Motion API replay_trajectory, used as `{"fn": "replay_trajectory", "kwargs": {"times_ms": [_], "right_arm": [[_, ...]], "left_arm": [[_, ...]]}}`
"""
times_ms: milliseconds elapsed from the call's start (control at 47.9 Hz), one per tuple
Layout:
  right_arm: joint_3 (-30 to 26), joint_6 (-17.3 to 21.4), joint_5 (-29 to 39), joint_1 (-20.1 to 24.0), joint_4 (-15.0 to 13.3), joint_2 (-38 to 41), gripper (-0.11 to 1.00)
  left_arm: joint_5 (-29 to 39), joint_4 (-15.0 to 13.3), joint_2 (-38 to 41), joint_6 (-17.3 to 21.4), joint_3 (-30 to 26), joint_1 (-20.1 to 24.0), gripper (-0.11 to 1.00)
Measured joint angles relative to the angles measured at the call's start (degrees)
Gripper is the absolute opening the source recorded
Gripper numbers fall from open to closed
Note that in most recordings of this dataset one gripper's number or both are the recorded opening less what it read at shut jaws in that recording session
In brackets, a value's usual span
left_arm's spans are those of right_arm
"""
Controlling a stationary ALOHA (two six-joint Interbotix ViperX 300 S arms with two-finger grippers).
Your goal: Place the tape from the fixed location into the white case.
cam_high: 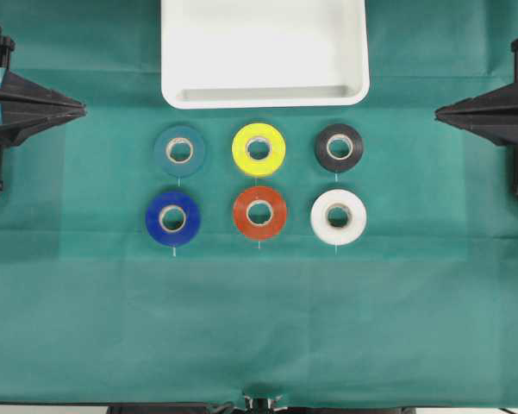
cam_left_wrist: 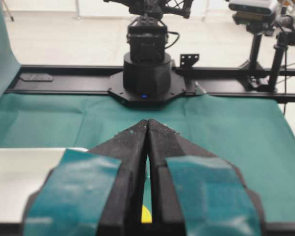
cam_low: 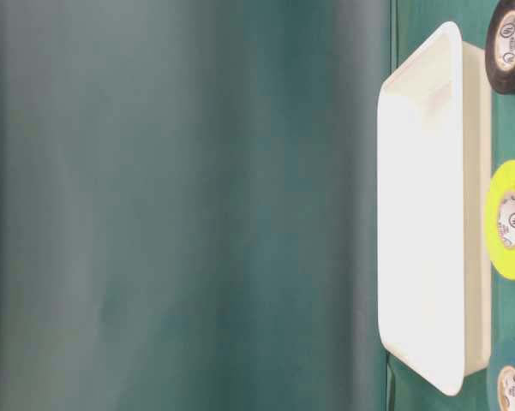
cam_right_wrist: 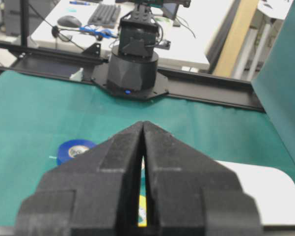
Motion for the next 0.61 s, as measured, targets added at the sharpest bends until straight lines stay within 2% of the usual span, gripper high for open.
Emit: {"fn": "replay_trajectory", "kwargs": {"times_ms": [272, 606], "right_arm": [[-1.85, 0.09, 4.31, -0.26, 0.09, 0.09, 0.0], [-2.02, 0.09, 4.83, -0.26, 0.09, 0.18, 0.0]], "left_arm": [[1.32, -0.44, 0.44, -0.09, 0.0, -0.35, 0.02], [2.02, -0.44, 0.35, -0.09, 0.0, -0.53, 0.02]]}}
